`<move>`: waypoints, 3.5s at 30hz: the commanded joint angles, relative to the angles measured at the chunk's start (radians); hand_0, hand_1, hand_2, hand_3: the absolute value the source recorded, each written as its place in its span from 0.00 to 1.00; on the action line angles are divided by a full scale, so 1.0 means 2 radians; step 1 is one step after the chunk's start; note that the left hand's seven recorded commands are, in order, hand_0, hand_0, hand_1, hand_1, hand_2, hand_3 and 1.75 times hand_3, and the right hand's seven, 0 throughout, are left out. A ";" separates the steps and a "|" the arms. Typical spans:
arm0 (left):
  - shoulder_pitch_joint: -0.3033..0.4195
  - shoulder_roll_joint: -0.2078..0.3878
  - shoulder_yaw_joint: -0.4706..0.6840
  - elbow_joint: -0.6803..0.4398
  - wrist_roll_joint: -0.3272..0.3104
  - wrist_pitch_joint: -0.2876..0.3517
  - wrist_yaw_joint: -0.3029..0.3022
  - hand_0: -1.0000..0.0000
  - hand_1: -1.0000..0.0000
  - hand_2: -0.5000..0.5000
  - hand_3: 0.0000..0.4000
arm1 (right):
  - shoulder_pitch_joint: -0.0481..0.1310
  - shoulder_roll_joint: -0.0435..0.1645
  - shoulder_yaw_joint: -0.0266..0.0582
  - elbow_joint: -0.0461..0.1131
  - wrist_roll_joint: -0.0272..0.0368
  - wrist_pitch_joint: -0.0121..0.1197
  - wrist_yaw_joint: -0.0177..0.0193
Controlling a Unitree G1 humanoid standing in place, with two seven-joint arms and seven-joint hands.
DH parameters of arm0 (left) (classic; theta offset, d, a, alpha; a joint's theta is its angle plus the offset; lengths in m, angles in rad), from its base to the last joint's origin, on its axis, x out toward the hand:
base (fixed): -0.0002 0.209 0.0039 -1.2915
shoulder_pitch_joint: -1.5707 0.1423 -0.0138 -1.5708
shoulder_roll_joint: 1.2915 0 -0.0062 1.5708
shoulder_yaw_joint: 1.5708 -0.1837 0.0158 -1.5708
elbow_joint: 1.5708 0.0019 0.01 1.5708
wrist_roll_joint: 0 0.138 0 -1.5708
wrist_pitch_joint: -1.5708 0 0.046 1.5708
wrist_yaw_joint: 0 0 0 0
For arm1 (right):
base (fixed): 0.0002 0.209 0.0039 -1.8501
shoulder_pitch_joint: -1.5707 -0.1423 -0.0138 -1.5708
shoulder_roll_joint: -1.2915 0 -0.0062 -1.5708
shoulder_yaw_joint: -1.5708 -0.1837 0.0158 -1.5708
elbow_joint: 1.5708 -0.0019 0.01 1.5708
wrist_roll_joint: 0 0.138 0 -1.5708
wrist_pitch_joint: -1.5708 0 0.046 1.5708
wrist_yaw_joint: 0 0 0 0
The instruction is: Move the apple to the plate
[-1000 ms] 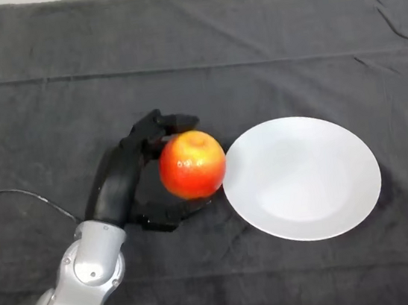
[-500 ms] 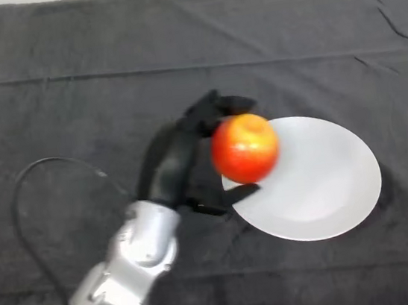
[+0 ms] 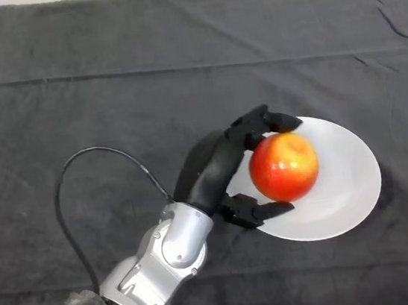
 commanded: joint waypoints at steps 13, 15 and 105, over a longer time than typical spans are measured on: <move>-0.038 0.013 -0.024 0.036 -0.022 -0.031 -0.009 1.00 1.00 0.50 0.00 | -0.011 -0.018 -0.0049 0.006 -0.0078 0.002 -0.0011; -0.038 0.014 -0.025 0.036 -0.023 -0.032 -0.009 1.00 1.00 0.50 0.00 | -0.011 -0.018 -0.0049 0.006 -0.0079 0.002 -0.0009; 0.219 0.183 0.560 -0.088 -0.116 -0.163 0.105 1.00 1.00 0.50 0.00 | -0.011 -0.017 -0.0056 0.006 -0.0093 0.001 -0.0007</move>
